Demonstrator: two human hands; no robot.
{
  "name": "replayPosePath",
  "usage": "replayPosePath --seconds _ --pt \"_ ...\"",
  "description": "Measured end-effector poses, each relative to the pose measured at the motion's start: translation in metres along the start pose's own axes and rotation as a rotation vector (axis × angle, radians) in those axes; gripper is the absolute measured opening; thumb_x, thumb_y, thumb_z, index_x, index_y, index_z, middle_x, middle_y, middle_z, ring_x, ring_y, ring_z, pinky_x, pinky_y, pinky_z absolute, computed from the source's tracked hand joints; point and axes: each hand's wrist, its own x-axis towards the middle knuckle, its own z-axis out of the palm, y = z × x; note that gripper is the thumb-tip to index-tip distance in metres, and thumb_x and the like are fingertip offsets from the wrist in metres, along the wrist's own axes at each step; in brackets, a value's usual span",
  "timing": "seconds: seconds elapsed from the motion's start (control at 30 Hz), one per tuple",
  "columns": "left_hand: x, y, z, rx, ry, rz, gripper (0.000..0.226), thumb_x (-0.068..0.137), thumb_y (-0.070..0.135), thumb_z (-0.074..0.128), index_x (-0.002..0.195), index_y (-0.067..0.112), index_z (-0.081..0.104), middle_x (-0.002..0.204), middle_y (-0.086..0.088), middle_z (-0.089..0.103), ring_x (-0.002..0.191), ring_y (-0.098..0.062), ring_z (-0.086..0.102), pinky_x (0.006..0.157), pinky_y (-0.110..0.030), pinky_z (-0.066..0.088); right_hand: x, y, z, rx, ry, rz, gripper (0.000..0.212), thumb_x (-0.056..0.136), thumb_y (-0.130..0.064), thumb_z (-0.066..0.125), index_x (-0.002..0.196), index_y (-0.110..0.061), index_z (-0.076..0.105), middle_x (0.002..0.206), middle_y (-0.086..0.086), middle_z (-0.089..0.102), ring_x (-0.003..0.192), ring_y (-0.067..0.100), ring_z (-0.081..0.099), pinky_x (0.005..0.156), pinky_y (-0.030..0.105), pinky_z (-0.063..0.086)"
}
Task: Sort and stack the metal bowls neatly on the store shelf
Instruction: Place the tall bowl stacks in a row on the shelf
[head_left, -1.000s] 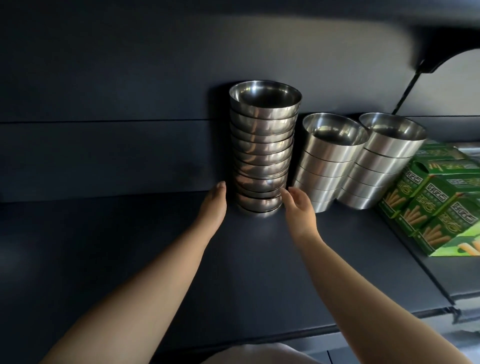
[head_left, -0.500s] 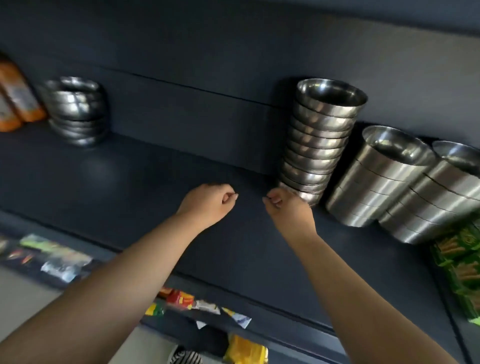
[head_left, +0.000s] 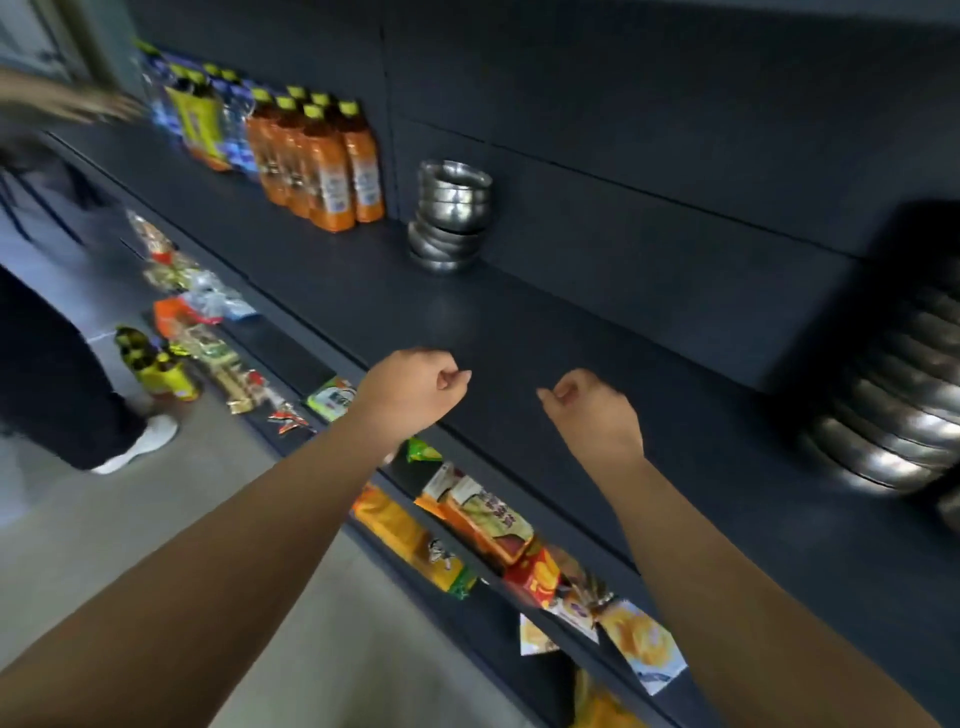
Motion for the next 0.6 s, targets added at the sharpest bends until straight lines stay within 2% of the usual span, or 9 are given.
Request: replayPosePath --seconds 0.07,0.27,0.5,0.6 --pt "0.002 -0.032 -0.013 -0.060 0.006 -0.016 0.032 0.092 0.031 0.052 0.074 0.006 0.059 0.065 -0.004 0.059 0.077 -0.028 0.060 0.070 -0.038 0.049 0.003 -0.029 0.022 0.047 0.001 0.025 0.031 0.093 -0.038 0.053 0.112 -0.014 0.054 0.105 0.003 0.066 0.101 0.025 0.060 0.080 0.032 0.048" --pt "0.018 -0.110 -0.041 -0.106 -0.022 0.013 0.028 0.092 0.033 0.052 0.088 0.009 0.065 0.084 0.000 0.062 0.086 -0.019 0.059 0.071 -0.029 0.043 0.012 -0.097 0.077 0.091 0.021 0.080 0.034 0.093 -0.038 0.052 0.116 -0.012 0.052 0.106 0.005 0.066 0.101 0.025 0.060 0.079 0.031 0.047" --pt "0.053 -0.164 -0.044 -0.210 -0.087 0.032 0.026 0.092 0.035 0.052 0.085 0.013 0.063 0.083 0.003 0.063 0.083 -0.015 0.059 0.069 -0.026 0.042 0.031 -0.131 0.099 0.118 0.073 0.174 0.034 0.093 -0.041 0.052 0.111 -0.013 0.054 0.101 0.004 0.067 0.097 0.022 0.060 0.075 0.027 0.045" --pt "0.079 -0.174 -0.043 -0.299 -0.084 0.012 0.030 0.091 0.035 0.053 0.086 0.008 0.064 0.086 -0.002 0.066 0.085 -0.017 0.060 0.075 -0.031 0.045 0.050 -0.136 0.106 0.127 0.086 0.205 0.034 0.093 -0.041 0.052 0.112 -0.013 0.055 0.101 0.003 0.067 0.095 0.020 0.060 0.070 0.024 0.042"
